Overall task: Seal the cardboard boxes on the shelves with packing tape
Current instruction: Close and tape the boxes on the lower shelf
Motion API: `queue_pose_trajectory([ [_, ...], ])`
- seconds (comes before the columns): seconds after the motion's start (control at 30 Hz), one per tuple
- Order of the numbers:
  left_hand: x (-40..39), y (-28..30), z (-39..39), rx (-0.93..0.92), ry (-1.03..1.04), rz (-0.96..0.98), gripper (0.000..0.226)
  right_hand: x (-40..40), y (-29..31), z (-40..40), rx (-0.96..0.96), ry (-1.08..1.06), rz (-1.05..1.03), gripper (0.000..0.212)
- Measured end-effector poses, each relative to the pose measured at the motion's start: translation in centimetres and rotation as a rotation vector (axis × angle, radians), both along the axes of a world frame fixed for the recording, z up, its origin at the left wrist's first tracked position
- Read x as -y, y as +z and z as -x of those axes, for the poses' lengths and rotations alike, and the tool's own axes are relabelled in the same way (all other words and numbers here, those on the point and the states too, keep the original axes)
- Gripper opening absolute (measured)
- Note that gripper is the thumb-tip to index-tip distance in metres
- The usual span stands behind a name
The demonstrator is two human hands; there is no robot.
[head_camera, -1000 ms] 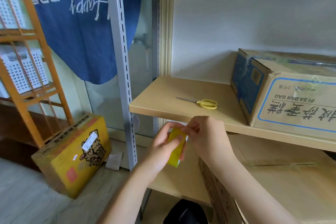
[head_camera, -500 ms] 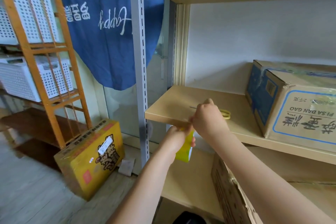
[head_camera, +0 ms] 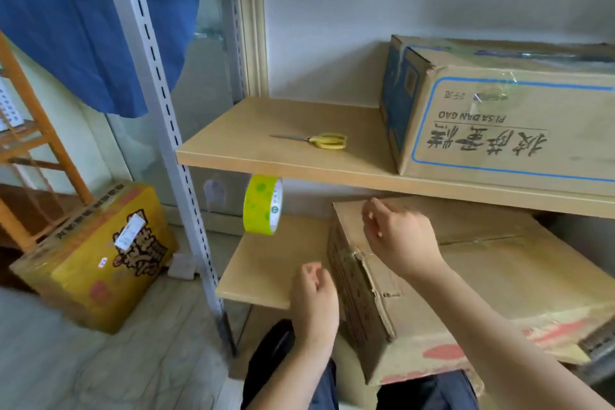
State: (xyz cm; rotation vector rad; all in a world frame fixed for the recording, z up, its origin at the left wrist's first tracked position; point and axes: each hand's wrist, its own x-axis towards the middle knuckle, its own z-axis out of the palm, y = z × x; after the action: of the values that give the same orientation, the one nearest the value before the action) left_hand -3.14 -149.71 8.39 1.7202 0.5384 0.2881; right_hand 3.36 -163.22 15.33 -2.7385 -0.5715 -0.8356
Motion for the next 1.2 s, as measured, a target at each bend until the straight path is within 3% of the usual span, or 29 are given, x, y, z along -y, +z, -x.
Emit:
queue_pose_trajectory([
  [0.1, 5.1, 0.1, -3.8, -0.085, -0.199, -0.195, 0.044, 8.5, -3.0, -1.1, -0.243, -0.272, -0.025, 0.013],
  [0.23, 9.6, -1.5, -7.2, -0.210, -0.239, -0.674, 0.064, 17.9, -4.8, -2.4, -0.371, -0.490, 0.027, 0.042],
  [0.37, 9.8, -3.6, -8.9, -0.229, -0.256, -0.870, 0.065, 24.7, -5.8, -4.1, -0.538, -0.626, 0.026, 0.060],
  [0.47, 8.2, -3.9, -10.8, -0.228, -0.268, -0.853, 0.062, 27.3, -6.6, -5.9, -0.671, -0.697, -0.086, 0.076],
  [0.6, 6.4, -2.5, -13.1, -0.348, -0.208, -0.644, 0.052, 28.6, -7.3, -6.8, -0.694, -0.811, -0.209, 0.088],
  [0.67, 5.1, -2.1, -13.7, -0.375, -0.223, -0.665, 0.050, 28.5, -7.2, -6.6, -0.643, -0.819, -0.230, 0.082],
  [0.83, 0.4, -2.1, -15.3, -0.433, -0.253, -0.667, 0.074, 25.8, -8.1, -4.4, -0.553, -0.836, -0.187, 0.083],
  [0.93, -1.3, -3.6, -15.8, -0.382, -0.177, -0.695, 0.071, 24.0, -8.7, -3.8, -0.602, -0.892, -0.197, 0.088],
  [1.1, -2.5, -3.5, -14.9, -0.438, -0.142, -0.825, 0.068, 23.3, -8.3, -3.2, -0.586, -0.865, -0.149, 0.076],
  [1.2, -1.9, -2.0, -14.1, -0.490, -0.129, -0.771, 0.064, 22.2, -8.4, -2.6, -0.639, -0.889, -0.147, 0.087],
])
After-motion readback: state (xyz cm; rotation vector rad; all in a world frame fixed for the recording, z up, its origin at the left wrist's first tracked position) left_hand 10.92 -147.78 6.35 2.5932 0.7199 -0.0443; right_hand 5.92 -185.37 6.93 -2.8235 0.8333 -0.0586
